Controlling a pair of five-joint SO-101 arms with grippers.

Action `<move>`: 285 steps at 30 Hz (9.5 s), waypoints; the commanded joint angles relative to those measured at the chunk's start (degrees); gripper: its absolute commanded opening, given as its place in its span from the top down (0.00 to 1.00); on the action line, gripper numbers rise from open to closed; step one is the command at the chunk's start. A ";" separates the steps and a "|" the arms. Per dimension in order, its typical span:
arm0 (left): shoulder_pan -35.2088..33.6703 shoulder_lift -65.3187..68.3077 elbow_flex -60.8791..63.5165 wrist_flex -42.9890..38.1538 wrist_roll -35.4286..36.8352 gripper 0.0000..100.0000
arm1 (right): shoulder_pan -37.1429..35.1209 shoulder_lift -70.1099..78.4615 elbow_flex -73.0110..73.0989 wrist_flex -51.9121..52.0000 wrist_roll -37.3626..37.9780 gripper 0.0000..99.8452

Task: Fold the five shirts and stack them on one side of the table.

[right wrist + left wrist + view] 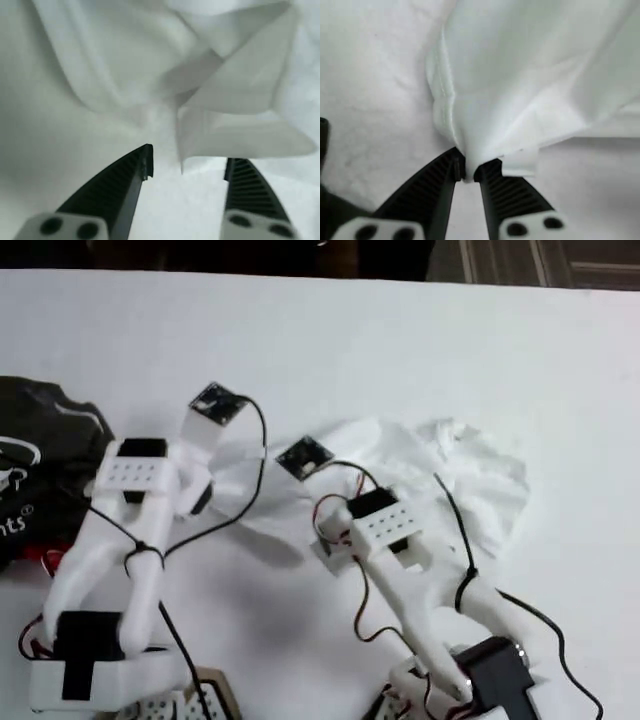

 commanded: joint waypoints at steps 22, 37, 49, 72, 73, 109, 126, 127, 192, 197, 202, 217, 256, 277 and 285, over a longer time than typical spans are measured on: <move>-0.53 -0.18 -2.15 0.26 0.62 0.97 | 4.35 10.77 -3.96 -2.86 0.00 0.96; -0.53 -0.18 -2.15 1.14 0.62 0.97 | 4.35 10.24 -4.22 -1.10 -0.09 0.80; -0.53 -0.18 -2.15 0.79 0.62 0.97 | 4.62 10.77 -5.27 -5.49 -0.26 0.77; -0.53 -0.18 -2.15 1.14 0.62 0.97 | 10.51 20.09 -23.12 9.45 -0.09 0.98; -0.53 -0.26 -2.15 1.23 0.62 0.97 | 11.30 16.66 -22.51 9.98 -0.09 0.98; 0.62 -2.64 -74.07 41.67 11.52 0.97 | 25.27 -22.55 -56.62 11.38 5.36 0.98; 0.35 -22.24 -72.48 41.23 11.34 0.97 | 24.84 -22.81 -80.44 22.37 5.36 0.98; 0.35 -22.59 -72.48 41.23 11.43 0.97 | 24.84 -22.81 -81.76 23.25 5.36 0.98; 0.62 23.56 -68.09 19.78 7.91 0.97 | 24.48 3.91 -52.92 -3.38 8.88 0.98; 0.62 36.84 -76.00 23.03 7.91 0.97 | 24.48 12.44 -52.84 -3.12 8.88 0.98; 0.70 46.15 -82.95 26.55 7.91 0.97 | 24.31 18.33 -52.84 -1.98 8.79 0.98; 3.43 43.87 -82.15 42.02 5.10 0.97 | 23.52 1.71 -37.36 7.16 9.05 0.98; 1.41 3.96 -7.69 19.69 -0.79 0.97 | 24.66 -58.77 26.81 12.44 24.53 0.98; -4.40 3.34 -18.24 28.40 -0.79 0.83 | 24.22 -59.21 27.08 13.05 25.49 0.70; -7.21 3.96 -40.57 33.85 -0.09 0.84 | 24.48 -59.21 8.88 20.00 25.05 0.74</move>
